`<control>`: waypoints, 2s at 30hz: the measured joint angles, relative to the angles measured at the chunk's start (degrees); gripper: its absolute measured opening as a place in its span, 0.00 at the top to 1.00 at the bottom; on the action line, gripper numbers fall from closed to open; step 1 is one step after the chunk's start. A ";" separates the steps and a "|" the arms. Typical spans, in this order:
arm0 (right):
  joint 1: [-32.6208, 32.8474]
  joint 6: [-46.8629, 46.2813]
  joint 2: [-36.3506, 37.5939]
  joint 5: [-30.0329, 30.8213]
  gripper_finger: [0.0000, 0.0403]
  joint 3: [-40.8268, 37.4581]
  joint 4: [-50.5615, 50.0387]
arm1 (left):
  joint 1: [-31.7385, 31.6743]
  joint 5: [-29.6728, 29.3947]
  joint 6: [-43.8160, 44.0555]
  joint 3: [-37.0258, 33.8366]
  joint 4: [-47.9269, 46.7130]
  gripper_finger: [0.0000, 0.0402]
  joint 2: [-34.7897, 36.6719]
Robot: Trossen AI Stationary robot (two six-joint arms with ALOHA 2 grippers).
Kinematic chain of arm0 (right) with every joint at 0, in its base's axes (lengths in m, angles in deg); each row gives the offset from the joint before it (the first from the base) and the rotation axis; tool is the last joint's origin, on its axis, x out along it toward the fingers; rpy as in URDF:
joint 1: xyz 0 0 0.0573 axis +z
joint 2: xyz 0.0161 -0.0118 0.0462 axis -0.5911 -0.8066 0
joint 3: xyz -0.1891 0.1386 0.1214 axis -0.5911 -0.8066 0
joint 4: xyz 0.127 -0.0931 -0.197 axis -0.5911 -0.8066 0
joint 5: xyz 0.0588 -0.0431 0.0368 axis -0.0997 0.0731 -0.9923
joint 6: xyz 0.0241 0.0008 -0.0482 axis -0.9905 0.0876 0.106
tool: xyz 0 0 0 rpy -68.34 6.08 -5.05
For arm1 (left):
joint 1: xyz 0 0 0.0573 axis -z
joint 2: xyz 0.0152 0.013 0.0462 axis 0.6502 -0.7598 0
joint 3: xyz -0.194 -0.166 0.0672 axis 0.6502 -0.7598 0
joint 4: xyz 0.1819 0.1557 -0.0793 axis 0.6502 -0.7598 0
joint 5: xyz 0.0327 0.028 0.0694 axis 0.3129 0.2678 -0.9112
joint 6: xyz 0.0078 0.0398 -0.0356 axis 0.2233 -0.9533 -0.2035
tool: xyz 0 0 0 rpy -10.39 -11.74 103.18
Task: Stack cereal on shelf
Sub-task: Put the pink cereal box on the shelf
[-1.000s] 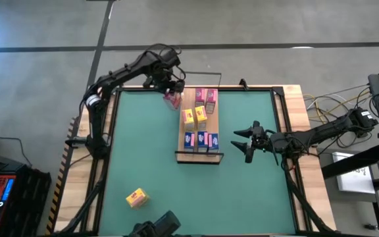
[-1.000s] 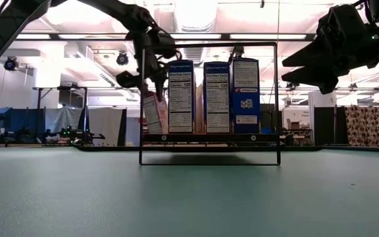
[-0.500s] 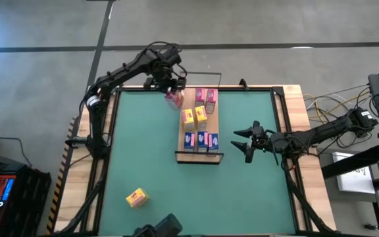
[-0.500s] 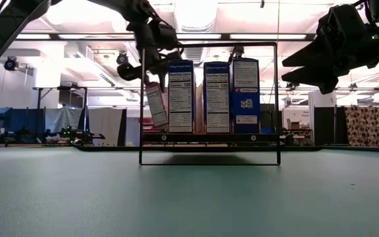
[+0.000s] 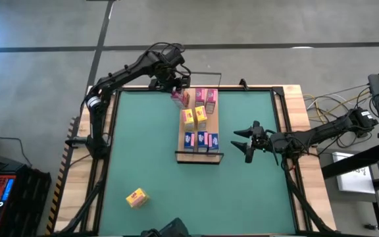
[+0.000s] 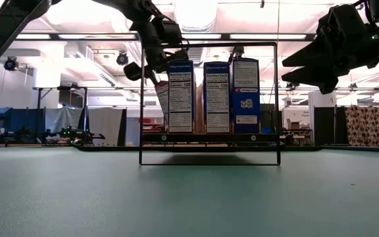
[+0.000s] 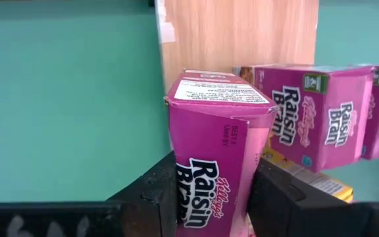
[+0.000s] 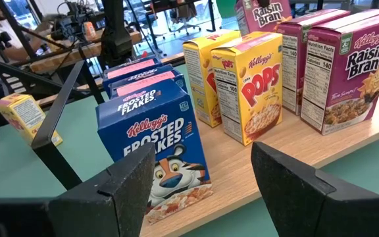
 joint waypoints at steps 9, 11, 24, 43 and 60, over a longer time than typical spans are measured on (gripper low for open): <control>0.01 0.00 0.02 0.00 0.40 0.01 0.00 | 0.83 -0.02 2.37 -0.33 1.10 0.69 -0.17; -0.01 0.00 0.01 0.00 0.40 -0.01 0.00 | 0.90 -0.01 3.31 -0.36 1.34 0.69 -0.17; 0.01 0.00 0.00 0.00 0.40 -0.01 0.00 | 1.40 -0.02 4.70 -0.48 1.63 0.69 -0.17; 0.01 0.00 0.02 0.00 0.40 -0.01 0.00 | 1.41 -4.13 7.70 -0.48 4.64 0.69 -0.18; -0.01 0.00 0.00 0.00 0.40 0.00 0.02 | 1.66 -2.56 7.68 5.46 3.14 0.69 -7.40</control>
